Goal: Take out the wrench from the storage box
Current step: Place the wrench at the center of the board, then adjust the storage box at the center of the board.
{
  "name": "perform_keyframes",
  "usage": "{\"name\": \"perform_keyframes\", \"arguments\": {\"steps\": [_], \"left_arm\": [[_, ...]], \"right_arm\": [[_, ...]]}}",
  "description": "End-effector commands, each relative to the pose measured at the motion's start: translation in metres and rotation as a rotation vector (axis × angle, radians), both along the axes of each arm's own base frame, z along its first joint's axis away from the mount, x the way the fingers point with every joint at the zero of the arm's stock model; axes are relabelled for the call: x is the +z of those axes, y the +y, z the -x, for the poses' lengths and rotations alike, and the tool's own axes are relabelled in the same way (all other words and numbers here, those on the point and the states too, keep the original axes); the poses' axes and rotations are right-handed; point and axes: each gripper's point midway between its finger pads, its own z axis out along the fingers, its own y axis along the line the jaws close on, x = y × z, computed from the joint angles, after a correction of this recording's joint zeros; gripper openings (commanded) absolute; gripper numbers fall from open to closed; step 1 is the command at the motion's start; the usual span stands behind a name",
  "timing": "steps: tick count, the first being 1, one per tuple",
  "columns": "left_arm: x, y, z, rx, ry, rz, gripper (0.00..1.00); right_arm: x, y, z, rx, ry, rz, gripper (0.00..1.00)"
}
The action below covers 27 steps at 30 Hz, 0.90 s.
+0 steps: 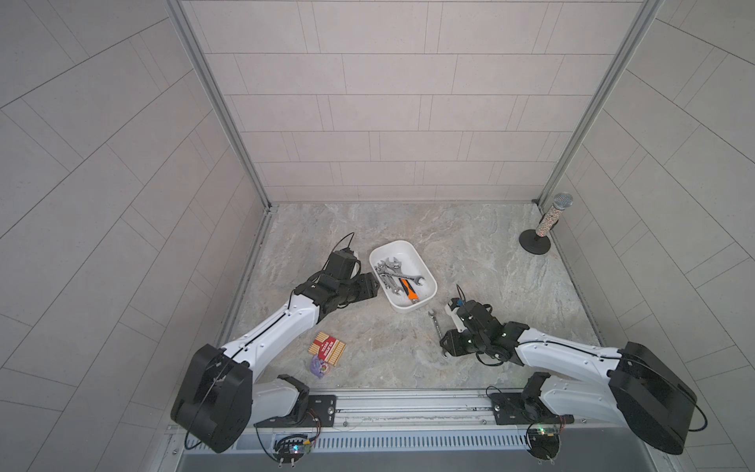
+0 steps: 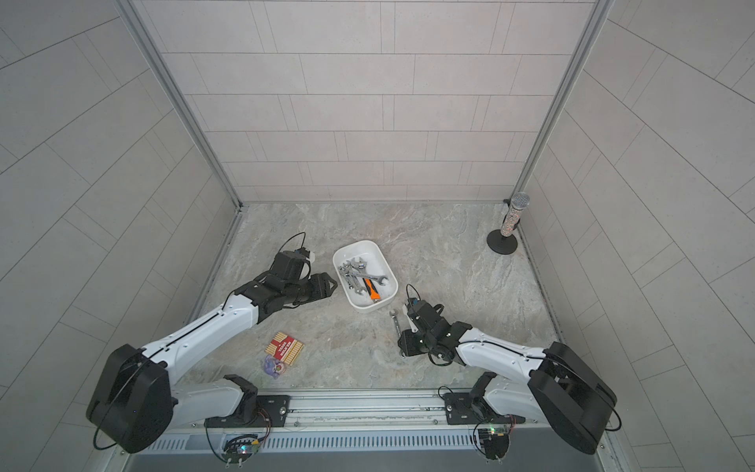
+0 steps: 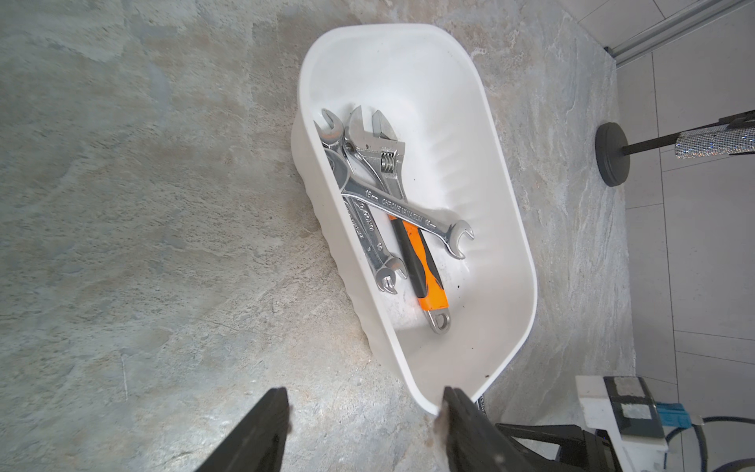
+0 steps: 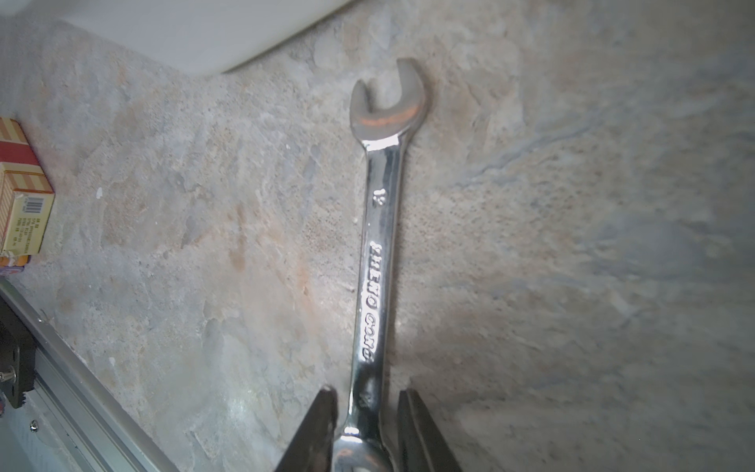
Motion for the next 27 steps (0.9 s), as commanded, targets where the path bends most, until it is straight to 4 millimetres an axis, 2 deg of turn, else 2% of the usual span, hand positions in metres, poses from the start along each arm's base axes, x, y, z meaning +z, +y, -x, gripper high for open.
{"name": "perform_keyframes", "arguments": {"steps": [1,7,13,16,19,21,25,27], "left_arm": [[-0.001,0.001,-0.003,0.004,-0.002,-0.008,0.66],[0.001,0.000,-0.004,0.017,0.001,0.014,0.66],[0.001,-0.004,-0.009,0.044,0.016,0.045,0.67],[-0.006,-0.007,-0.010,0.034,0.032,0.065,0.68],[-0.009,-0.006,-0.015,0.062,0.065,0.101,0.69],[-0.008,-0.006,-0.021,0.065,0.071,0.116,0.69],[-0.007,-0.009,-0.030,0.062,0.072,0.112,0.70],[-0.010,-0.010,-0.035,0.067,0.080,0.104,0.70]], "right_arm": [[-0.003,-0.009,0.008,-0.011,0.006,0.015,0.32],[0.012,-0.005,0.003,0.011,-0.041,-0.003,0.33],[0.047,-0.006,-0.025,-0.006,-0.156,-0.006,0.36],[0.069,-0.009,-0.049,-0.030,-0.200,-0.016,0.37],[0.085,-0.012,-0.079,-0.058,-0.232,-0.021,0.38],[0.102,-0.006,-0.105,-0.062,-0.257,-0.044,0.41],[0.106,0.009,-0.140,-0.028,-0.245,-0.048,0.48],[0.101,0.017,-0.155,-0.012,-0.221,-0.043,0.50]]}}
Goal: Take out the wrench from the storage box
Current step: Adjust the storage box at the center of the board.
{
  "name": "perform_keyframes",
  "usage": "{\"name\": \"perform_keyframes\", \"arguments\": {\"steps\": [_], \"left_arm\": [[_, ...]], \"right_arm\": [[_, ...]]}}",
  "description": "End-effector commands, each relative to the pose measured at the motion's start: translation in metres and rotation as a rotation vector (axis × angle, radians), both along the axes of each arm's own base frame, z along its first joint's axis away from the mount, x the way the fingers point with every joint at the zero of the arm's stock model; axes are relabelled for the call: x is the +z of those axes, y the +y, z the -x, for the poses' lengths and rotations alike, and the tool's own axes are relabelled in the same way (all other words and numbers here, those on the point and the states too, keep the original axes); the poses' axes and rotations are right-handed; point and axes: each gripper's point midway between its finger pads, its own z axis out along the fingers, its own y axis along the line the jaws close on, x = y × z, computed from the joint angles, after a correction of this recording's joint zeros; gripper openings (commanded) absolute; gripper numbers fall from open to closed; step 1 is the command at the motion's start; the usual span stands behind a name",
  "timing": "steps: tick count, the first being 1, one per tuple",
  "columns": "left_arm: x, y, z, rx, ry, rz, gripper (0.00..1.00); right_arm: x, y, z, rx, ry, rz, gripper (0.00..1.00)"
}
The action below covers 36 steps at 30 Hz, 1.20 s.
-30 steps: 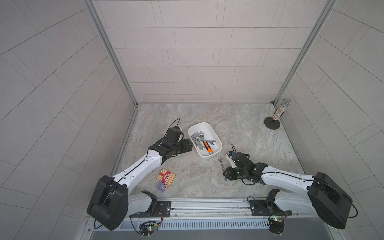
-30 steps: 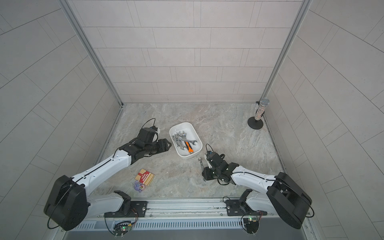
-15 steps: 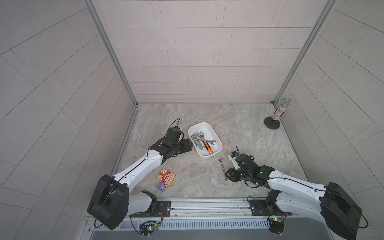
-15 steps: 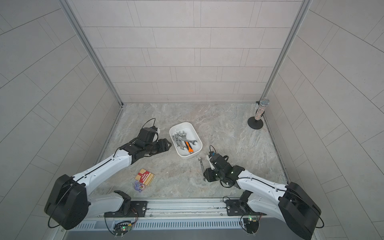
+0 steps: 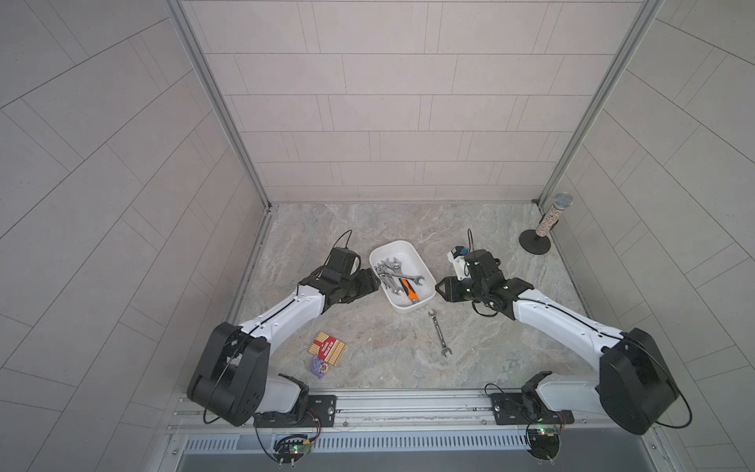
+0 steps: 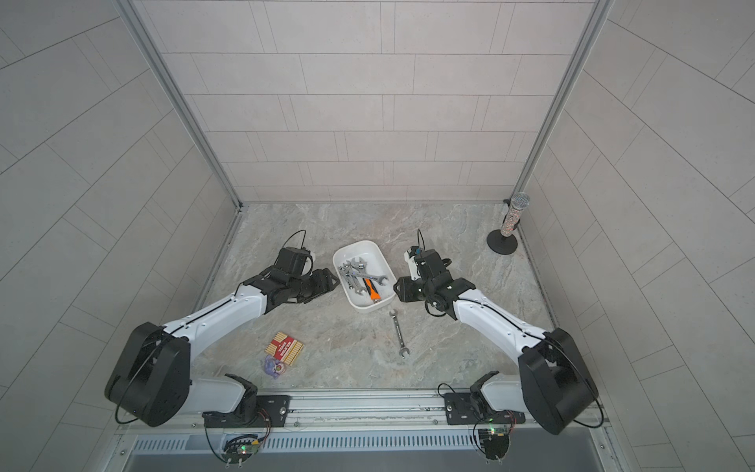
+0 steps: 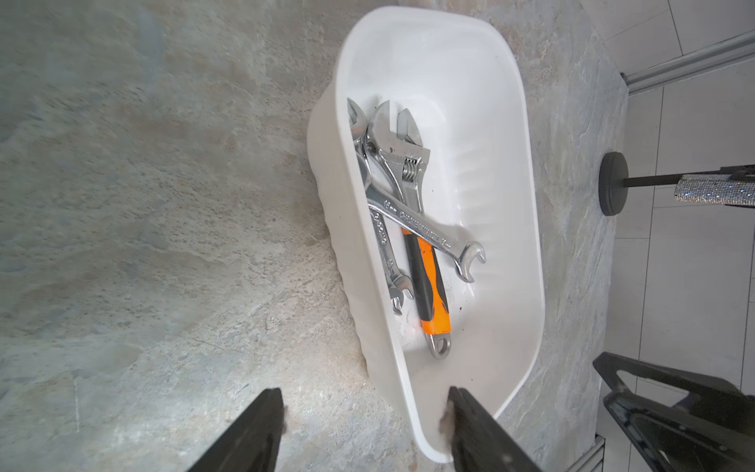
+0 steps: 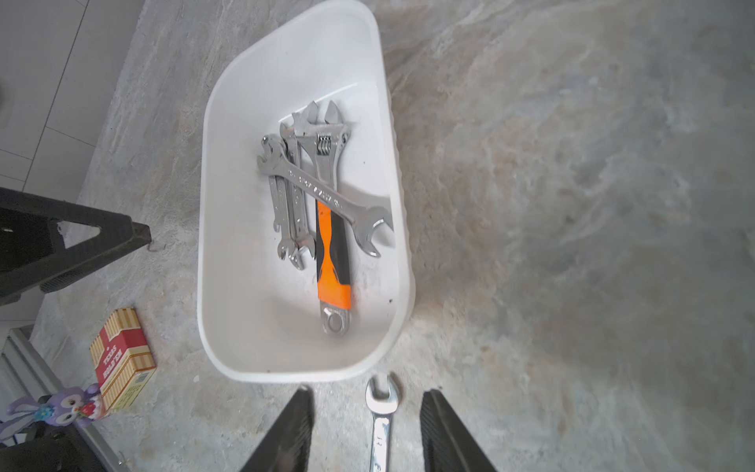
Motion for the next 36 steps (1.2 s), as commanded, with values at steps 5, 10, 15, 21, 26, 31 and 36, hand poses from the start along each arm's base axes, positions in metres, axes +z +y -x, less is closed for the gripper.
{"name": "perform_keyframes", "arguments": {"steps": [5,10,15,21,26,31,36], "left_arm": [[0.001,-0.011,-0.022,0.009,0.000,0.020,0.70],[-0.011,-0.017,-0.031,0.009,0.037,0.020,0.70],[-0.017,-0.026,-0.040,0.004,0.074,0.041,0.70],[-0.016,-0.027,-0.044,0.005,0.076,0.037,0.70],[-0.016,-0.026,-0.043,0.003,0.081,0.029,0.70],[-0.017,-0.026,-0.044,0.000,0.084,0.024,0.70],[-0.020,-0.027,-0.046,0.005,0.086,0.022,0.70]], "right_arm": [[-0.013,0.027,-0.038,0.062,0.040,-0.005,0.53],[-0.023,0.038,-0.045,0.080,0.065,-0.002,0.53],[-0.027,0.045,-0.040,0.105,0.070,0.000,0.52],[-0.008,0.029,-0.046,0.059,-0.007,0.053,0.50],[-0.011,-0.003,-0.063,-0.063,-0.018,0.092,0.49],[-0.026,0.008,-0.061,-0.018,0.032,0.059,0.53],[-0.034,0.030,-0.052,0.054,0.065,0.035,0.54]]}}
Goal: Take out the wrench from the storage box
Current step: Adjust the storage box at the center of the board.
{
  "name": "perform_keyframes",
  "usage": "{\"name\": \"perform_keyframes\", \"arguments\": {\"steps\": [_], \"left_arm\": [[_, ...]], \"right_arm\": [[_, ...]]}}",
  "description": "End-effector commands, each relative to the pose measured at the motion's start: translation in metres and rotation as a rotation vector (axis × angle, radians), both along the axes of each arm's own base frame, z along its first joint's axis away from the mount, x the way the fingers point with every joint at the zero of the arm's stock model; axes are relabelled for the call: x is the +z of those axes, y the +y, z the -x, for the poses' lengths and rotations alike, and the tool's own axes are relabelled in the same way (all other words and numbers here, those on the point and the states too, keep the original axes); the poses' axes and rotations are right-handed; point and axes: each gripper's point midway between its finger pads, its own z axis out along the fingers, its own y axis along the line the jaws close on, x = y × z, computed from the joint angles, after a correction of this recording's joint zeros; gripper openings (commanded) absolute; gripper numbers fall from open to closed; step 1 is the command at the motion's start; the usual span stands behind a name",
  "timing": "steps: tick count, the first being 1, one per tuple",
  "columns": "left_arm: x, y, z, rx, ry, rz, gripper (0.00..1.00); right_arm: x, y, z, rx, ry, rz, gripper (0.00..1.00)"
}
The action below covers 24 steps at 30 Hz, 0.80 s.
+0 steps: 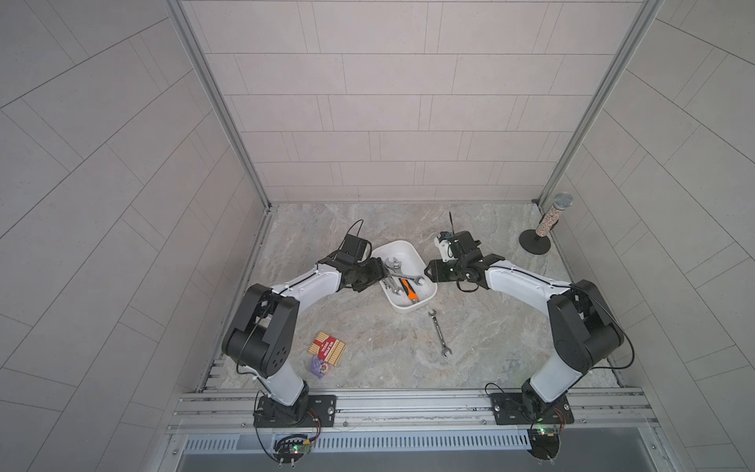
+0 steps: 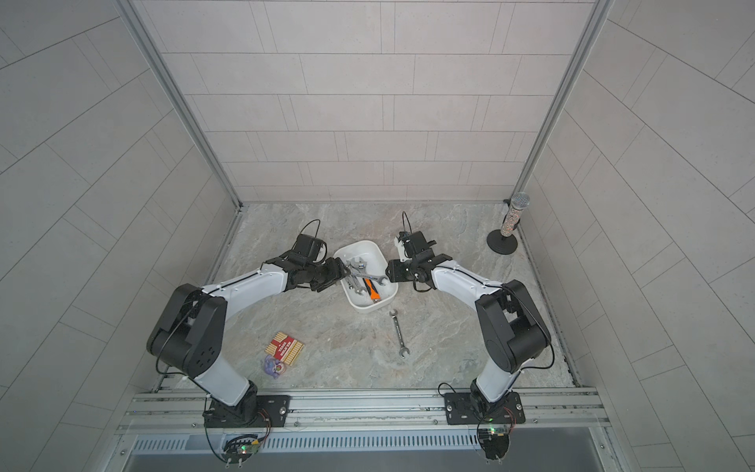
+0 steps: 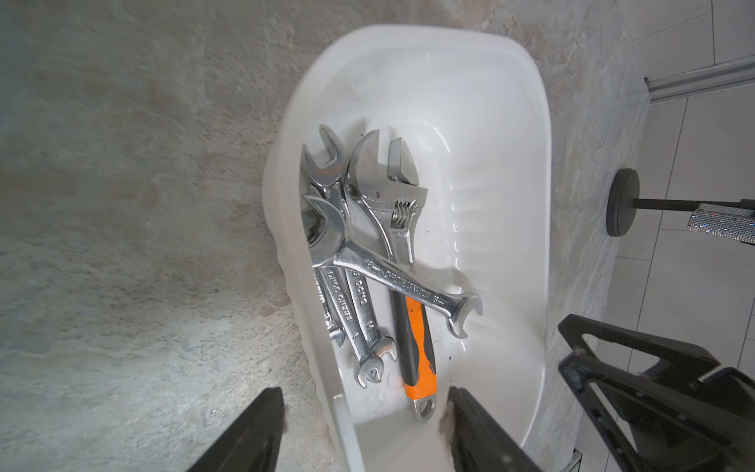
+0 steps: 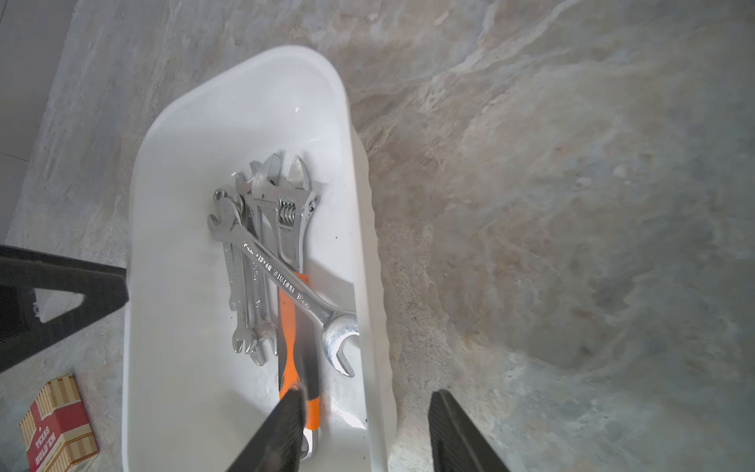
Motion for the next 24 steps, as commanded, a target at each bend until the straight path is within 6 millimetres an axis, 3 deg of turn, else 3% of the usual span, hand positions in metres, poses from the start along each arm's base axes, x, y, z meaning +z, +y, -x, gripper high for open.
{"name": "perform_keyframes", "arguments": {"steps": [1,12,16,19,22,24], "left_arm": [[0.002,-0.001,-0.006,0.000,-0.007,-0.005,0.70],[0.006,0.000,-0.013,0.006,-0.019,-0.008,0.70],[0.014,0.013,-0.010,0.023,-0.021,-0.021,0.68],[0.019,0.027,0.009,0.025,-0.020,-0.071,0.68],[0.013,0.045,0.022,0.056,-0.044,-0.103,0.67],[0.013,0.053,0.028,0.049,-0.042,-0.117,0.67]], "right_arm": [[-0.002,0.018,0.008,0.056,0.023,-0.025,0.53],[0.007,0.045,0.038,0.149,0.045,-0.072,0.51],[0.017,0.028,0.037,0.132,0.006,0.012,0.51],[0.036,0.017,0.031,0.128,-0.063,0.105,0.47],[0.053,0.036,0.029,0.196,-0.140,0.178,0.47],[0.051,0.052,0.024,0.252,-0.165,0.216,0.47]]}}
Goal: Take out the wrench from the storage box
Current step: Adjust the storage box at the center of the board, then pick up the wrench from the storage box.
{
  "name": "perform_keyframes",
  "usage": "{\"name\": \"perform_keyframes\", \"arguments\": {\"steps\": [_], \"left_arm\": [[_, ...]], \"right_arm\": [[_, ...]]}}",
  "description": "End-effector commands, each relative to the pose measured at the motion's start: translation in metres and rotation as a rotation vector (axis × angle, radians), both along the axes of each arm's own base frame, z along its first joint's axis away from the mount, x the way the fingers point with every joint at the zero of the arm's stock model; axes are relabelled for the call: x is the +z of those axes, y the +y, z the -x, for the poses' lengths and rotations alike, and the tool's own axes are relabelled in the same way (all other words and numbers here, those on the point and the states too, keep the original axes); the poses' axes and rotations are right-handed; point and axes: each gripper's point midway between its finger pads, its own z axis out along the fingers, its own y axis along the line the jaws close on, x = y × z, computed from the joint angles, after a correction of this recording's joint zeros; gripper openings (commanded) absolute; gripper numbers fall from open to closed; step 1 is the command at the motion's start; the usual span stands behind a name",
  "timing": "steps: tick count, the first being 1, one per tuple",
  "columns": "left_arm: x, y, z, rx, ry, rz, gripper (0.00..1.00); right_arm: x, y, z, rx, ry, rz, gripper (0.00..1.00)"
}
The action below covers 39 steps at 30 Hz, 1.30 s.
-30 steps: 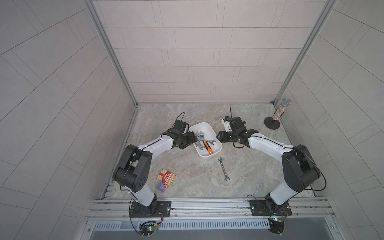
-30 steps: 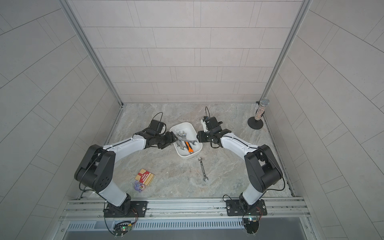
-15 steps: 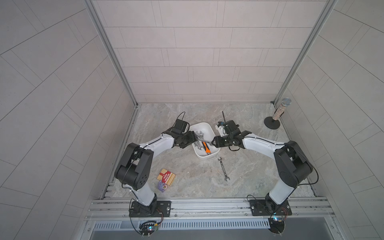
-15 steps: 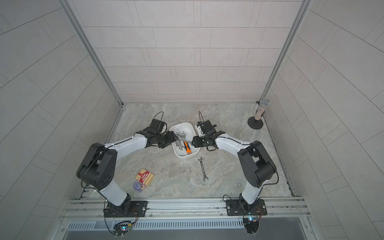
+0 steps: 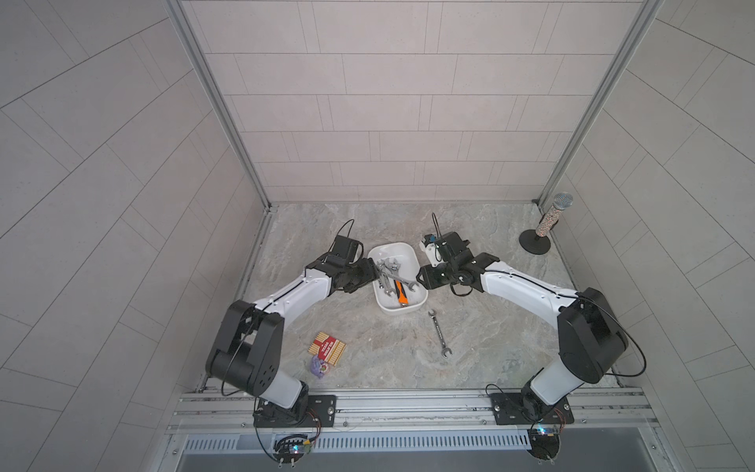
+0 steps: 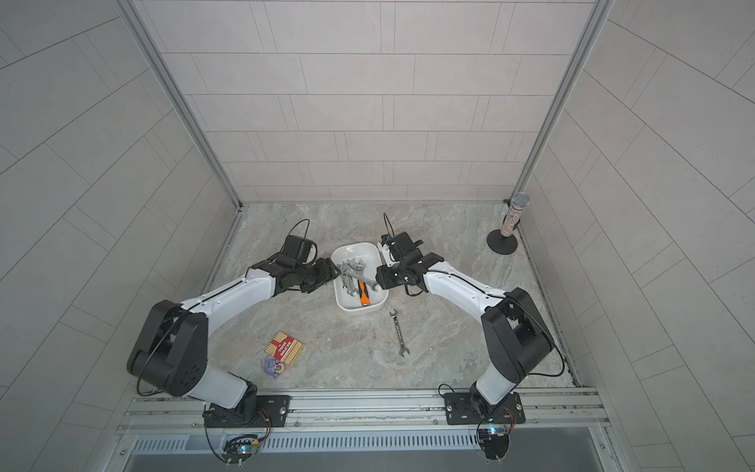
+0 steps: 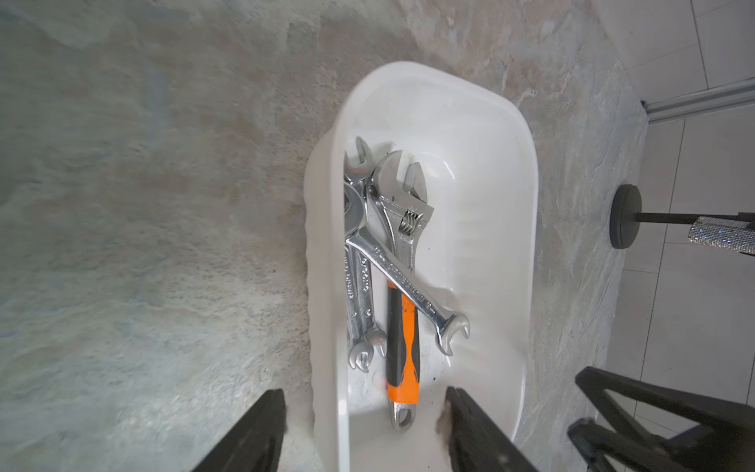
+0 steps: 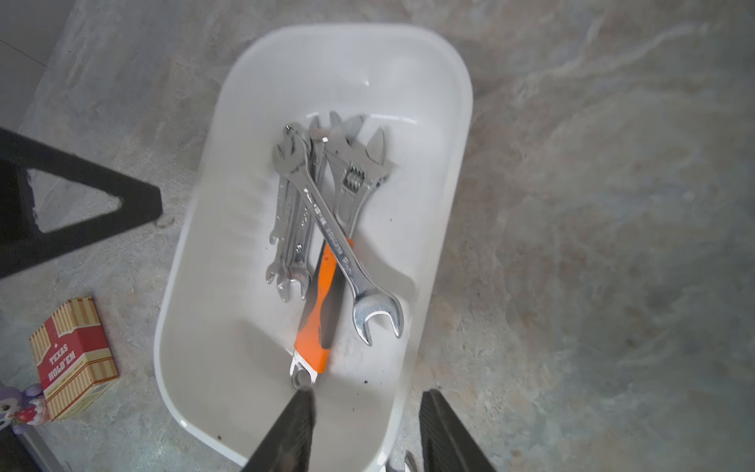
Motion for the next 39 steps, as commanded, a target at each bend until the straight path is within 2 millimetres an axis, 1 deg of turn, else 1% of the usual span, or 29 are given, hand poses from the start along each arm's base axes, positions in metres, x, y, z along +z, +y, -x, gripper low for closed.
{"name": "perform_keyframes", "arguments": {"steps": [1,5,8,12,14,21,27,32,35,39], "left_arm": [[-0.009,0.020,0.013,-0.009,0.013,-0.071,0.67],[-0.007,0.027,0.019,-0.025,0.003,-0.086,0.67],[-0.011,0.024,0.021,-0.038,0.007,-0.067,0.67],[-0.013,0.017,0.021,-0.063,0.027,-0.039,0.67],[-0.013,0.015,0.021,-0.067,0.026,-0.030,0.67],[-0.016,0.010,0.024,-0.073,0.040,0.003,0.67],[-0.014,0.009,0.024,-0.067,0.034,0.017,0.67],[-0.015,0.010,0.025,-0.066,0.033,0.016,0.67],[-0.013,0.010,0.024,-0.065,0.028,0.017,0.67],[-0.013,0.010,0.024,-0.064,0.025,0.019,0.67]], "right_arm": [[0.000,0.016,-0.005,0.087,-0.061,0.126,0.46],[-0.016,0.038,-0.020,0.185,-0.014,0.215,0.45],[-0.034,0.050,-0.030,0.246,0.036,0.278,0.46],[-0.057,0.055,-0.038,0.289,0.083,0.342,0.51],[-0.065,0.055,-0.043,0.293,0.091,0.366,0.53],[-0.088,0.060,-0.049,0.300,0.124,0.383,0.54],[-0.098,0.062,-0.054,0.292,0.135,0.386,0.50],[-0.101,0.063,-0.059,0.280,0.139,0.381,0.45],[-0.104,0.063,-0.060,0.276,0.145,0.380,0.40],[-0.107,0.062,-0.061,0.270,0.149,0.383,0.36]]}}
